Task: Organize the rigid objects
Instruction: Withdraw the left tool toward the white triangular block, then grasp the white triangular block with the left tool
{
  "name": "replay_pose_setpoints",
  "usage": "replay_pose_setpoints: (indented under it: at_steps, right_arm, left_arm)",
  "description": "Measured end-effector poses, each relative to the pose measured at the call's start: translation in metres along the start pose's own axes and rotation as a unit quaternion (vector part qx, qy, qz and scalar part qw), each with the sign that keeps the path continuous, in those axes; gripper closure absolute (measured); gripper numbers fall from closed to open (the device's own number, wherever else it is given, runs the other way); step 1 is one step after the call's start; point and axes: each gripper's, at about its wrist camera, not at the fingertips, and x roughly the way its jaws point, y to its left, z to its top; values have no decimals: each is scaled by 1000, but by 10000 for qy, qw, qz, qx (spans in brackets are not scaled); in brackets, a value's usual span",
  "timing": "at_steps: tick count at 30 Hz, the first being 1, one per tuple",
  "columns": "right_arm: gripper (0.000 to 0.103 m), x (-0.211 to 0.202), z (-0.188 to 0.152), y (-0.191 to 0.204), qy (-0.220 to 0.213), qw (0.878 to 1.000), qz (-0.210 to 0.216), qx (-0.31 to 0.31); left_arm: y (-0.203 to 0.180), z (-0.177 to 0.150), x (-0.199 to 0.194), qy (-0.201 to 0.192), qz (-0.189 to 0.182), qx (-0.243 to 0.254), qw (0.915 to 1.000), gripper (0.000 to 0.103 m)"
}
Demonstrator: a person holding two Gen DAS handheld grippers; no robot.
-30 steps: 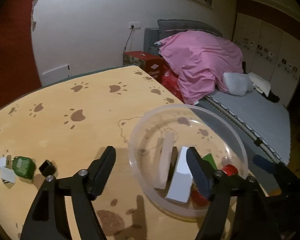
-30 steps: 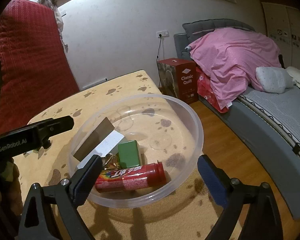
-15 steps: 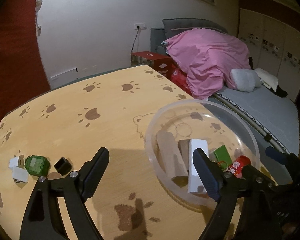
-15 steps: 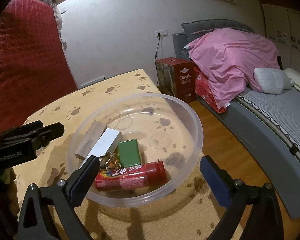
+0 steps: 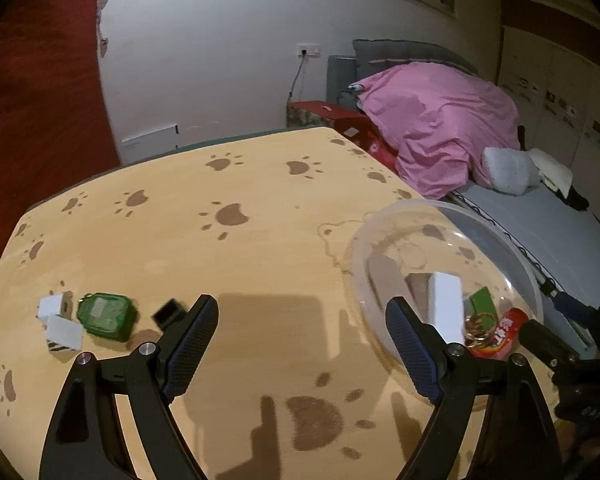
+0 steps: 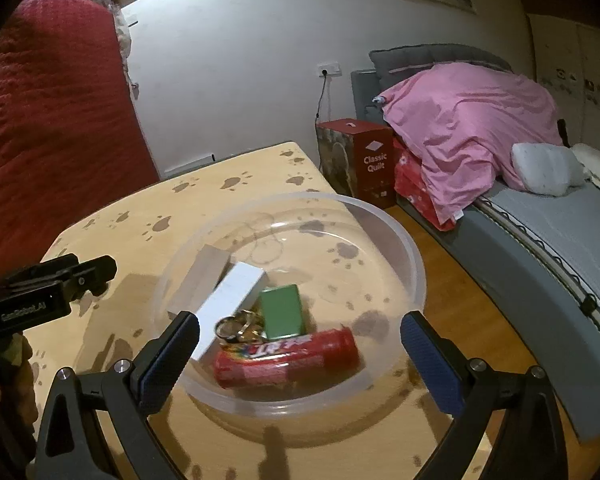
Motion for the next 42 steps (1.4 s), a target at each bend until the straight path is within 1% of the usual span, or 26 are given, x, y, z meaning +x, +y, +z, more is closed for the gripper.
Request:
replay_pose_setpoints:
  at_steps: [3,7,10,19,26,32,36,39,42]
  right_arm:
    - [0,-2,2,9,-18,10000,50,-55]
    - [0,-2,4,21,-37,9998,134,-125]
    - [0,-2,4,31,-32,9996,207,-181]
    - [0,1,6,57,-8,9985,394,-376]
    - [0,3,5,74,42,9973,517,-523]
    - [0,5,3,86,121,9959,622,-642]
    - [0,7,3,92,146,9952,667,-708]
    - [0,9,2,98,175,9945,692,-767]
    - [0,10,1,104,213,9938,720,-817]
  left_arm:
    - [14,-2,-4,-11,104,-24,9999,17]
    - [36,-6,-8,-5,329,-78,9994,17]
    - [58,-10,-12,17,500,-230,9985,17]
    - [113,-20,-22,46,859,-627,9943,17]
    - [152,-31,-22,167,1200,-805,9894,16]
    - [184,-43,-9,427,1485,-932,9836,17]
    - [200,-49,2,576,1551,-1035,9808,16]
    - [209,-51,11,675,1495,-1163,9796,16]
    - [217,-51,17,665,1441,-1377,9777,16]
